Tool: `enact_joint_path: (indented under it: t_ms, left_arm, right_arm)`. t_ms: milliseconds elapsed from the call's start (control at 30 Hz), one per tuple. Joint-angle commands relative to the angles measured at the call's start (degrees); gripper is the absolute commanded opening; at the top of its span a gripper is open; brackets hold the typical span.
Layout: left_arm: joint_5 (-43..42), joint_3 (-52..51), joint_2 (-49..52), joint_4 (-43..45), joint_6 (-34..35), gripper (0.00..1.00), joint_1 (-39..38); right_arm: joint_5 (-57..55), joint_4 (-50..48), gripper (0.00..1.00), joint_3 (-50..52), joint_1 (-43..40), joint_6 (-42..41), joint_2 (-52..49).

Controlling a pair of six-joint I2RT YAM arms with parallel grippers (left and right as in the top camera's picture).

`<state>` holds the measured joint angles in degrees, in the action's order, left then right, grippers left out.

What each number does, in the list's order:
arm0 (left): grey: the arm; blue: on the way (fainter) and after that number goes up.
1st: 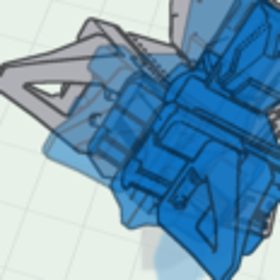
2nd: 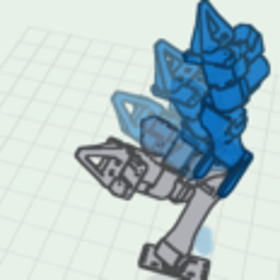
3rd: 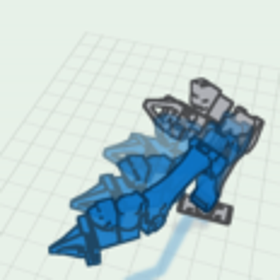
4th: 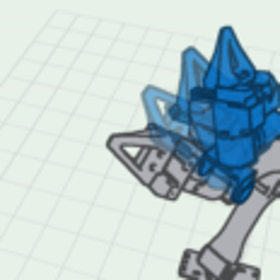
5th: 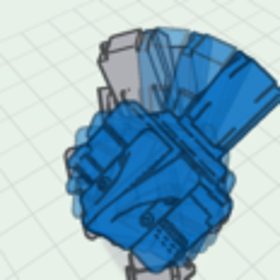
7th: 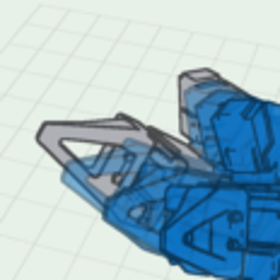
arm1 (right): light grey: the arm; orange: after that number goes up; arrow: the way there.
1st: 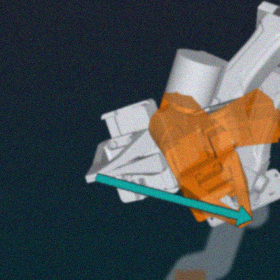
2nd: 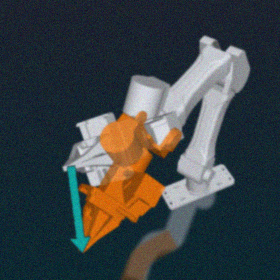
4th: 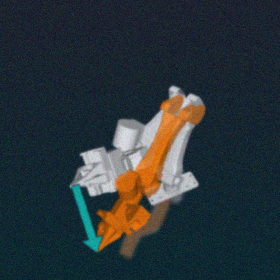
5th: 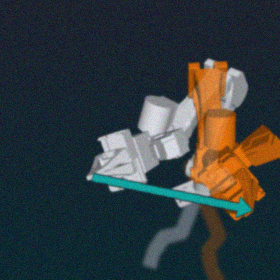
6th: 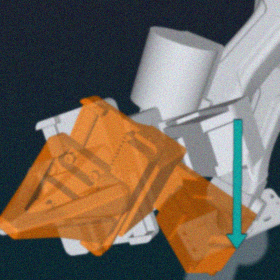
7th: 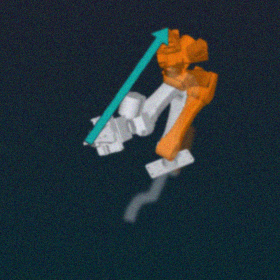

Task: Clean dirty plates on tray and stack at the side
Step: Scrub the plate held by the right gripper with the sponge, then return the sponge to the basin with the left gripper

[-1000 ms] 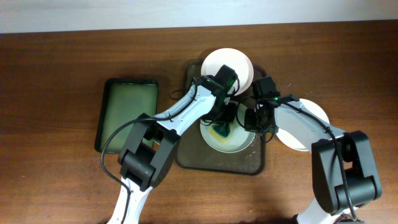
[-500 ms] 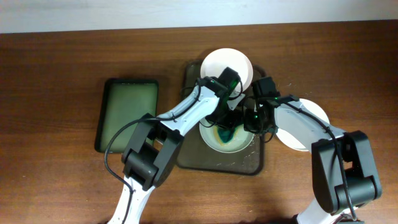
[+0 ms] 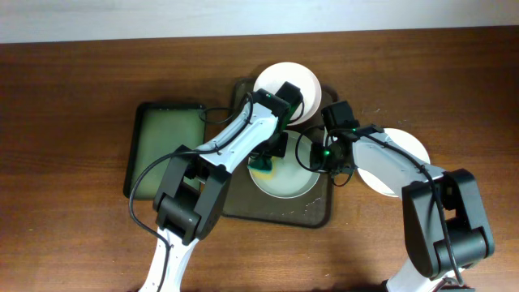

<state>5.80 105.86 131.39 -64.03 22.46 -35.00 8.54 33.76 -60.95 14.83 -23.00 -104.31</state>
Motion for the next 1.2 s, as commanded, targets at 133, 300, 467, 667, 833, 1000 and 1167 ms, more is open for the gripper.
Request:
enact_joint_path:
  t_ms: [133,300,467,667,833,1000,1167]
  left_arm:
    - [-38.5,-0.8,2.7,9.5,-11.0,0.0,-1.2]
    - [-45.4,-0.8,2.7,9.7,-11.0,0.0,-2.7]
    - [-31.0,-0.8,2.7,7.1,-11.0,0.0,-1.5]
    - [6.4,-0.7,2.6,1.7,-0.4,0.0,0.7]
    - [18.6,1.0,-0.4,-2.3,3.9,0.0,0.7]
    - [19.6,1.9,-4.5,-3.9,3.9,0.0,0.7]
    - [18.9,4.9,-15.8,-8.4,3.8,0.0,3.1]
  right_arm:
    - [-2.6,0.7,0.04,0.1,-0.3,-0.5,-0.9]
    - [-2.6,0.7,0.04,0.1,-0.3,-0.5,-0.9]
    - [-2.6,0.7,0.04,0.1,-0.3,-0.5,-0.9]
    - [-2.6,0.7,0.04,0.1,-0.3,-0.5,-0.9]
    - [-2.6,1.1,0.04,0.1,-0.3,-0.5,-0.9]
    - [-2.6,1.4,0.04,0.1,-0.3,-0.4,-0.9]
    - [-2.6,1.4,0.04,0.1,-0.3,-0.4,-0.9]
